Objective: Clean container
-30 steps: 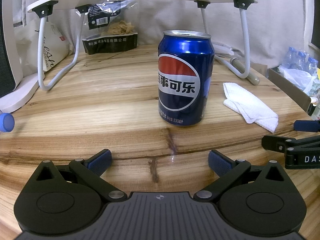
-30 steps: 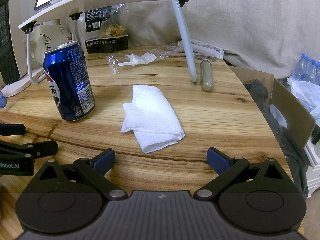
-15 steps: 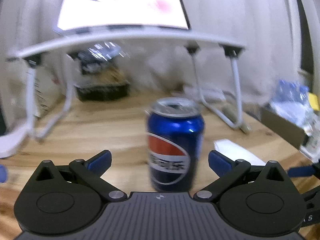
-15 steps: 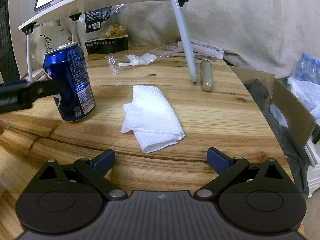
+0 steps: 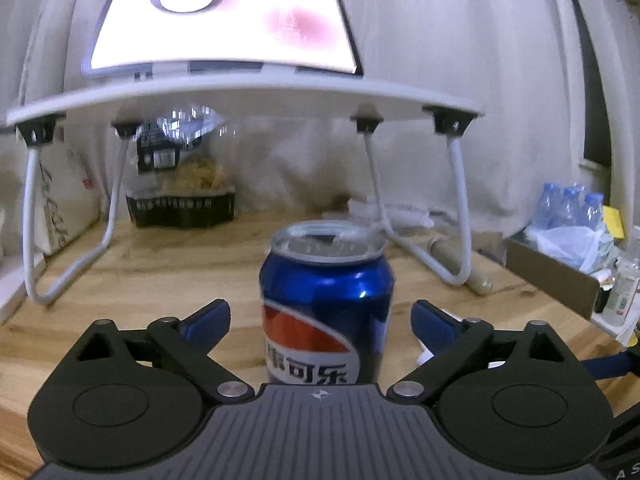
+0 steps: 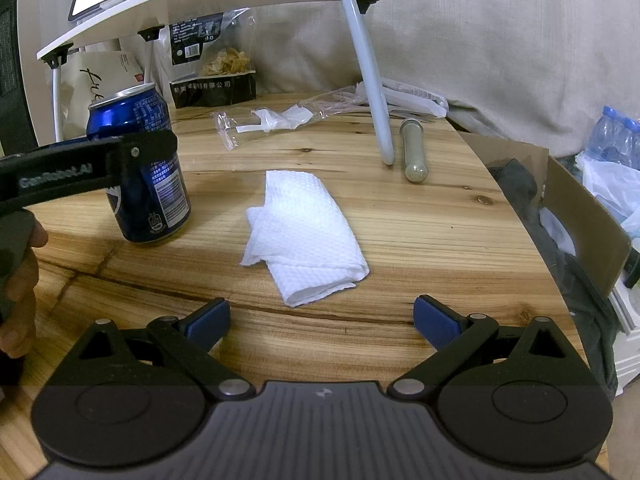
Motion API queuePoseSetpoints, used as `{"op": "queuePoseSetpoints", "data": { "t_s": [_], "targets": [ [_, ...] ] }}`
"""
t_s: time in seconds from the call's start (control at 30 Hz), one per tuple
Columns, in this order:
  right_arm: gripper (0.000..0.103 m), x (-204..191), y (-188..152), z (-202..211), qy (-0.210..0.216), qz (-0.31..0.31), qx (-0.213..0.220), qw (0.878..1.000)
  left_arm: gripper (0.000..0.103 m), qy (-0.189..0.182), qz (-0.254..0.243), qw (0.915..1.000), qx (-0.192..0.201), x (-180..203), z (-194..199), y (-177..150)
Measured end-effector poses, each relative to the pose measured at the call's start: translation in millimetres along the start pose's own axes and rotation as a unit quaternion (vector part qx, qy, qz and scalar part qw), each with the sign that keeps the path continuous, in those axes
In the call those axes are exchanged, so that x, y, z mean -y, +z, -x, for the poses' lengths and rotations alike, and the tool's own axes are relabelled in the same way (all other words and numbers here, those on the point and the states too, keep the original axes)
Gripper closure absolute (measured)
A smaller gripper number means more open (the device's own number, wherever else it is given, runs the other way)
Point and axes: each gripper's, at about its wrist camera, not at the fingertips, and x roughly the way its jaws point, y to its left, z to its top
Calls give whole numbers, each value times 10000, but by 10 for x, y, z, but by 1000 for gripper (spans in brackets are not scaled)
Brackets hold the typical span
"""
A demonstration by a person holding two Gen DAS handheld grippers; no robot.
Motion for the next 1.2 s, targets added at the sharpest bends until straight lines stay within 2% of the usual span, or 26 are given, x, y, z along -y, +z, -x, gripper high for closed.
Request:
{"op": "queuePoseSetpoints", "data": {
  "t_s": [0.03, 0.17, 0.2, 0.33, 0.57, 0.7, 0.8, 0.87, 1.0, 1.1, 1.2],
  "targets": [
    [0, 0, 0, 0, -3, 3, -1, 10000, 25, -43, 67, 9999, -66, -25, -21, 6],
    [0, 2, 0, 2, -4, 4, -2, 10000, 30, -174, 320, 9987, -350, -117, -103, 4],
    [0, 2, 0, 1, -5, 5, -3, 10000, 34, -223, 377, 9984, -368, -140, -98, -1],
    [0, 1, 1, 1, -10, 11, -6, 10000, 34, -228, 392, 9985, -321, -189, -10, -29],
    [0, -6, 3, -3, -23, 36, -20, 10000, 34, -284, 202, 9992, 187, -196, 509, -108],
    [0, -3, 7, -5, -24, 45, -29, 10000, 34, -443, 229, 9983, 289, -175, 693, -164],
    [0, -3, 5, -6, -25, 47, -27, 10000, 34, -418, -13, 9982, 438, -85, 781, -230],
    [0, 0, 5, -7, -22, 45, -27, 10000, 34, -533, -178, 9969, 543, -25, 842, -240],
    [0, 23, -1, 57, 14, 166, 4, 9999, 34, -619, -276, 9954, 683, 14, 899, -248],
    [5, 15, 32, 342, 256, 452, 636, 9966, 34, -757, -165, 9952, 592, -28, 883, -240],
    [5, -41, 138, 747, 835, 703, 1349, 9848, 34, -871, -13, 9952, 457, -72, 852, -237]
  ]
}}
